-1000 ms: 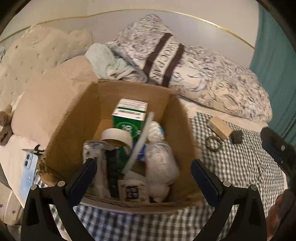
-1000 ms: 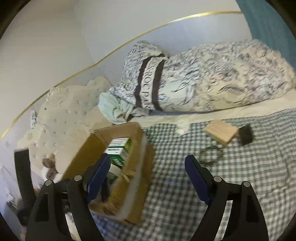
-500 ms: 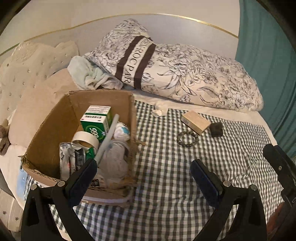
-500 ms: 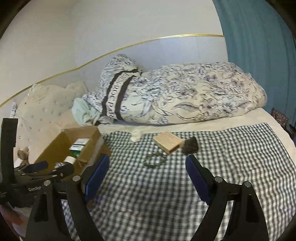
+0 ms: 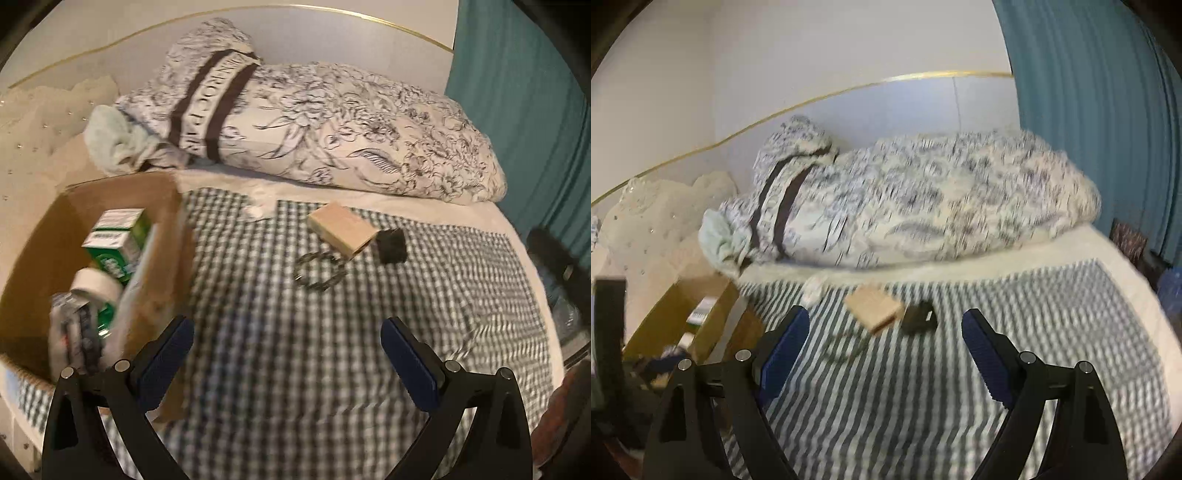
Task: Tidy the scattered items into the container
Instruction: 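Grasp the dark bead bracelet with left tool while right tool grasps the black rubber cup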
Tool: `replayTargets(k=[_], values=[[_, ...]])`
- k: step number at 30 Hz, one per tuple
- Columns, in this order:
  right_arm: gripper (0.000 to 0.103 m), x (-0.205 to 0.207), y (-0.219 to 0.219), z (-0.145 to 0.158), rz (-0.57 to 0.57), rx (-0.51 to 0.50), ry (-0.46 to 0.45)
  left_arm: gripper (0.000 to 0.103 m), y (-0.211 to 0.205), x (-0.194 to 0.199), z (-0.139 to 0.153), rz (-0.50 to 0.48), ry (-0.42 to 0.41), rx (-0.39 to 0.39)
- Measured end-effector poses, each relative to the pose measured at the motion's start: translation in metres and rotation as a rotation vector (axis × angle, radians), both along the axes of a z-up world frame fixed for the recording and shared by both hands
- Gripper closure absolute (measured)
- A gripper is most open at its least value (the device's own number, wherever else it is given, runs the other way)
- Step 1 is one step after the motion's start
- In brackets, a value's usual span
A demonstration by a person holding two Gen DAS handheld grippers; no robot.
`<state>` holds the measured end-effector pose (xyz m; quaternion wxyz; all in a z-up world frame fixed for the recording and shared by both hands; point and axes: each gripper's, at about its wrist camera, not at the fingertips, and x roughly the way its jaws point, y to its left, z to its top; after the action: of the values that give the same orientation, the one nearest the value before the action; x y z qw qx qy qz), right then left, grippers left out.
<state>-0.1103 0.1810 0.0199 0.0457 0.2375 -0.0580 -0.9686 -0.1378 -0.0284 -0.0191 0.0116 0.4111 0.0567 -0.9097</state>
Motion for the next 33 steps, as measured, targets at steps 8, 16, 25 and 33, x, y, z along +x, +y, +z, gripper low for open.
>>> replayTargets(k=[8, 16, 25, 33], values=[[0.013, -0.083, 0.015, -0.044, -0.077, -0.002, -0.092, 0.000, 0.022, -0.065, -0.058, -0.014, -0.020, -0.063], [0.013, -0.148, -0.006, -0.137, -0.091, 0.187, -0.255, 0.000, 0.031, -0.114, -0.130, -0.046, -0.093, -0.006], [0.013, -0.186, -0.024, -0.176, -0.051, 0.292, -0.324, 0.000, 0.036, -0.154, -0.160, -0.062, -0.085, -0.074], [0.045, -0.204, -0.017, -0.202, -0.059, 0.262, -0.415, 0.024, 0.027, -0.152, -0.162, -0.063, -0.045, -0.029]])
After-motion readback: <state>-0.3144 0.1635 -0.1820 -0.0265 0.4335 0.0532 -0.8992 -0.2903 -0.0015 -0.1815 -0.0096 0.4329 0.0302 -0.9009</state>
